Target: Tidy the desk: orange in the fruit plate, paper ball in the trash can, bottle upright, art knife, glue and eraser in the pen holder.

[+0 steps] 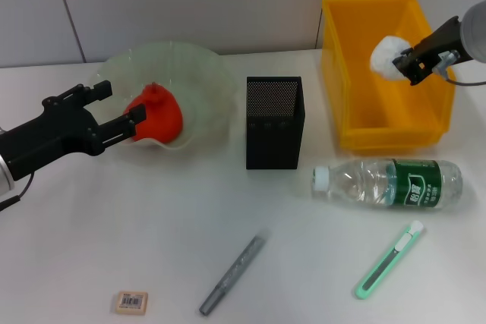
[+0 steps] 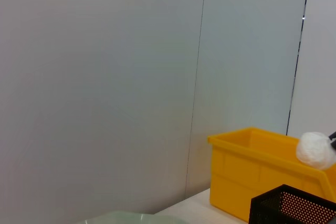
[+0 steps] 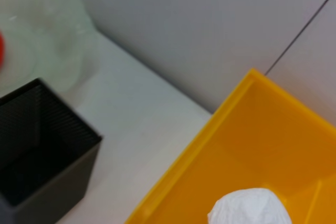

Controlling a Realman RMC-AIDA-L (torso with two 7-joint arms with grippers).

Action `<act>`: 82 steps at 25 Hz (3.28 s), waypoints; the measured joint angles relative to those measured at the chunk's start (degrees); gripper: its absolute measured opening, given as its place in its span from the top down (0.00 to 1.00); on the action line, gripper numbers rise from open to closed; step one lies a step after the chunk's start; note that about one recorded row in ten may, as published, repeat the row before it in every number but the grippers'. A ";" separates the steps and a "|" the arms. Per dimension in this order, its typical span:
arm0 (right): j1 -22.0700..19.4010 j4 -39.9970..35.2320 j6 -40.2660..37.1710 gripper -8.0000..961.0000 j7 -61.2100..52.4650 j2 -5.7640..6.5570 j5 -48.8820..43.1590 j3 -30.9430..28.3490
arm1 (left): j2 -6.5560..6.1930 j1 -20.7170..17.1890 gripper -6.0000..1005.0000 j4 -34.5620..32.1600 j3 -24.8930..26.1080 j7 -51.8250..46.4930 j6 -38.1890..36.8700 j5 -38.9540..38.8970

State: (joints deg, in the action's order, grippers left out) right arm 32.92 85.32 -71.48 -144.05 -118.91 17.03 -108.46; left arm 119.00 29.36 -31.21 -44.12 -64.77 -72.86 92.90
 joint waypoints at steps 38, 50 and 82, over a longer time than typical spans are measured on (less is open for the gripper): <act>-10.05 0.30 16.66 0.33 15.36 -0.20 35.89 -5.95 | -0.01 -0.58 0.23 0.15 0.00 0.00 -0.09 -0.62; -11.87 -2.39 -11.14 0.30 34.43 -0.26 65.05 -17.26 | 0.00 -0.25 0.23 2.00 0.00 1.91 -0.74 -1.47; -0.62 2.15 -33.48 0.24 24.86 4.16 22.62 -18.30 | -0.47 -3.00 0.23 2.38 -2.35 8.97 -18.26 -3.05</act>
State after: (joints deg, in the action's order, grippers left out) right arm 32.29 87.47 -104.96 -119.20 -114.74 39.65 -126.76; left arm 118.53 26.36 -28.83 -46.47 -55.81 -91.12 89.85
